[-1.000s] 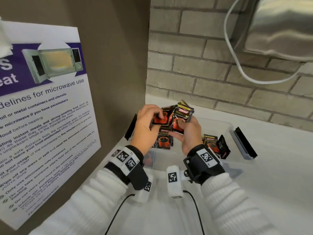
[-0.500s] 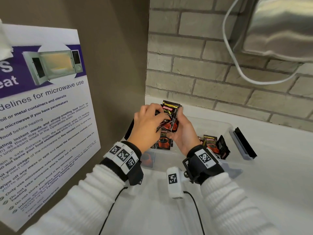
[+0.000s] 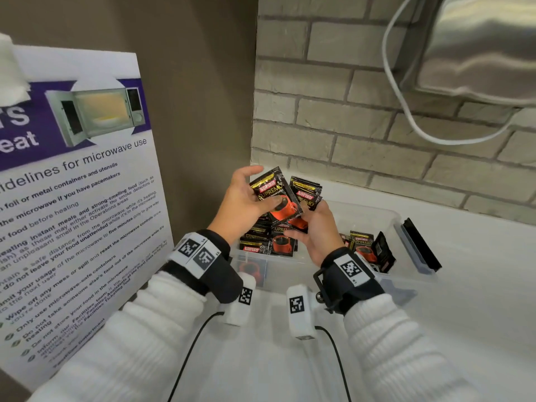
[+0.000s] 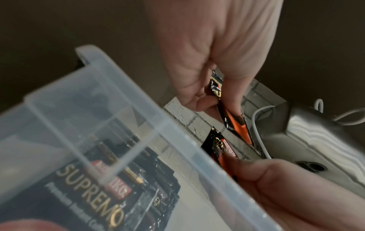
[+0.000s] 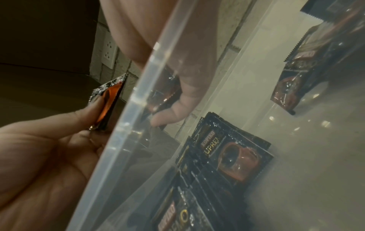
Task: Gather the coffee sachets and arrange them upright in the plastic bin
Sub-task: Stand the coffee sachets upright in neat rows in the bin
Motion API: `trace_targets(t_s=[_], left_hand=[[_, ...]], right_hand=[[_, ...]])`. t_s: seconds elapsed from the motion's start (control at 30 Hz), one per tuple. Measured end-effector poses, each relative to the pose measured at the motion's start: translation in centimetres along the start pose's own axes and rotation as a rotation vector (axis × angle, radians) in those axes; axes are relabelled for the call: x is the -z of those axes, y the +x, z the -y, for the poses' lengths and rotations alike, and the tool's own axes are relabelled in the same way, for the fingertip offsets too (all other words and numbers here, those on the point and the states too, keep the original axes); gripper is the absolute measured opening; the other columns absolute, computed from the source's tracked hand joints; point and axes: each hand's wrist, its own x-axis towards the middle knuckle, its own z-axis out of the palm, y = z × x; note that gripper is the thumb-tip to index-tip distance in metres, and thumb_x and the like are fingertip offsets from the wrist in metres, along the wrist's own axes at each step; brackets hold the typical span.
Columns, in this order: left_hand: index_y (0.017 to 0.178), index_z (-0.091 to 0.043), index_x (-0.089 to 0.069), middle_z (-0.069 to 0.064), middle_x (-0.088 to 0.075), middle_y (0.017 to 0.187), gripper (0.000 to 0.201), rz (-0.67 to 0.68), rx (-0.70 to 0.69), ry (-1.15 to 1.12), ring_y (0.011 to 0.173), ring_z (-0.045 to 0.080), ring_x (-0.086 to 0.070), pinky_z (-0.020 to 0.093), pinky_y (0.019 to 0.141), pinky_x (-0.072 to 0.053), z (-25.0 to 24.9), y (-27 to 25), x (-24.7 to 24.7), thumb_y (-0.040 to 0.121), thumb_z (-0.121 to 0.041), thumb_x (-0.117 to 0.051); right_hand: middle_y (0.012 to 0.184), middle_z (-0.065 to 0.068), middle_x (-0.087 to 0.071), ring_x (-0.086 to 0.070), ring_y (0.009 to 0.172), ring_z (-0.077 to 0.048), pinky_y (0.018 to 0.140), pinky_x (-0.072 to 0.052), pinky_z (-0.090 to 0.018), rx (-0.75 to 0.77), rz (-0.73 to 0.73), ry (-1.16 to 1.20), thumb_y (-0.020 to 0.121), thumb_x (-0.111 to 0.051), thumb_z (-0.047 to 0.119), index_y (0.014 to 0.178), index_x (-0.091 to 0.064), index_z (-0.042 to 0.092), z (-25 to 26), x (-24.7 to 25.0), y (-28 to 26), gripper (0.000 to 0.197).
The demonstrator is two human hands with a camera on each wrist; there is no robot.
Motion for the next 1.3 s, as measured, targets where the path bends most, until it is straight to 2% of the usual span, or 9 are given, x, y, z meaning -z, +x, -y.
trace_targets(t_s=[0.23, 0.4, 0.5, 0.63, 0.73, 0.9, 1.03, 1.17, 1.3], left_hand=[[0.135, -0.019, -0.033, -0.002, -0.03, 0.123, 0.066, -0.022, -0.068, 0.498, 0.093, 0.002, -0.044, 0.01, 0.085, -0.042, 1.2, 0.4, -1.0, 0.081, -0.015, -0.07], [0.137, -0.014, -0.036, 0.006, -0.053, 0.128, 0.071, 0.098, 0.248, -0.02, 0.113, 0.019, -0.056, 0.036, 0.098, -0.045, 1.4, 0.7, -1.1, 0.077, -0.022, -0.072], [0.117, -0.005, -0.055, 0.012, -0.064, 0.102, 0.027, 0.209, 0.413, -0.335, 0.095, 0.021, -0.063, 0.031, 0.08, -0.054, 0.6, 0.1, -1.8, 0.091, -0.011, -0.052], [0.115, -0.006, -0.058, 0.013, -0.065, 0.104, 0.027, 0.192, 0.47, -0.449, 0.098, 0.023, -0.062, 0.037, 0.094, -0.045, 0.9, 0.3, -2.2, 0.094, -0.013, -0.044], [0.111, -0.01, -0.061, 0.01, -0.065, 0.099, 0.025, 0.132, 0.504, -0.502, 0.088, 0.021, -0.063, 0.035, 0.088, -0.048, 0.9, 0.5, -1.7, 0.093, -0.021, -0.047], [0.124, -0.019, -0.059, 0.006, -0.066, 0.119, 0.05, 0.282, 0.527, -0.398, 0.113, 0.02, -0.061, 0.038, 0.097, -0.046, 0.3, -0.1, -2.1, 0.087, -0.052, -0.051], [0.114, -0.023, -0.062, 0.003, -0.07, 0.111, 0.044, 0.337, 0.512, -0.313, 0.109, 0.018, -0.063, 0.039, 0.096, -0.048, -0.1, -0.5, -2.5, 0.084, -0.052, -0.05], [0.118, -0.025, -0.06, 0.005, -0.064, 0.123, 0.056, 0.35, 0.505, -0.248, 0.116, 0.02, -0.059, 0.043, 0.101, -0.044, -0.1, -0.5, -2.4, 0.073, -0.058, -0.056], [0.113, -0.02, -0.062, 0.007, -0.067, 0.115, 0.042, 0.353, 0.495, -0.296, 0.113, 0.021, -0.06, 0.041, 0.097, -0.048, 0.1, -0.4, -2.1, 0.082, -0.047, -0.053]], right_hand=[[0.111, -0.006, -0.064, -0.064, 0.096, -0.022, 0.076, -0.053, -0.039, 0.039, 0.192, 0.077, 0.101, -0.03, 0.038, 0.123, -0.049, 0.018, 0.1, -0.5, -0.6, 0.035], [0.104, -0.002, -0.063, -0.061, 0.091, -0.015, 0.064, -0.054, -0.028, 0.091, 0.306, 0.053, 0.1, -0.036, 0.015, 0.119, -0.052, 0.016, 0.1, -0.3, -1.4, 0.025], [0.113, -0.003, -0.053, -0.056, 0.106, -0.018, 0.085, -0.051, -0.034, 0.173, 0.232, -0.163, 0.1, -0.035, 0.014, 0.129, -0.047, 0.019, 0.1, -1.2, -1.6, 0.031], [0.11, 0.003, -0.026, -0.035, 0.121, -0.017, 0.106, -0.027, -0.019, 0.325, -0.074, -0.661, 0.097, -0.043, 0.023, 0.148, -0.022, 0.016, -0.1, -1.7, -1.5, 0.056], [0.125, 0.006, -0.024, -0.025, 0.121, -0.008, 0.105, -0.026, -0.013, 0.487, 0.098, -0.781, 0.09, -0.056, 0.025, 0.15, -0.011, 0.018, 0.7, -0.8, -2.7, 0.075], [0.155, 0.012, 0.008, 0.007, 0.144, -0.012, 0.114, 0.006, -0.056, 0.543, 0.255, -1.318, 0.067, -0.074, 0.047, 0.149, 0.007, 0.026, 2.6, 0.2, -2.8, 0.117], [0.138, 0.002, -0.026, -0.027, 0.132, -0.015, 0.115, -0.014, -0.055, 0.59, 0.154, -1.349, 0.063, -0.077, 0.042, 0.14, -0.023, 0.019, 2.9, 0.2, -2.5, 0.096], [0.147, 0.002, -0.016, -0.017, 0.138, -0.017, 0.117, -0.011, -0.053, 0.521, 0.216, -1.337, 0.062, -0.077, 0.042, 0.148, -0.004, 0.02, 2.6, 0.1, -2.3, 0.115], [0.12, 0.0, -0.037, -0.04, 0.113, -0.018, 0.095, -0.041, -0.039, 0.634, 0.142, -1.321, 0.06, -0.075, 0.037, 0.132, -0.032, 0.017, 2.7, 0.0, -2.0, 0.087]])
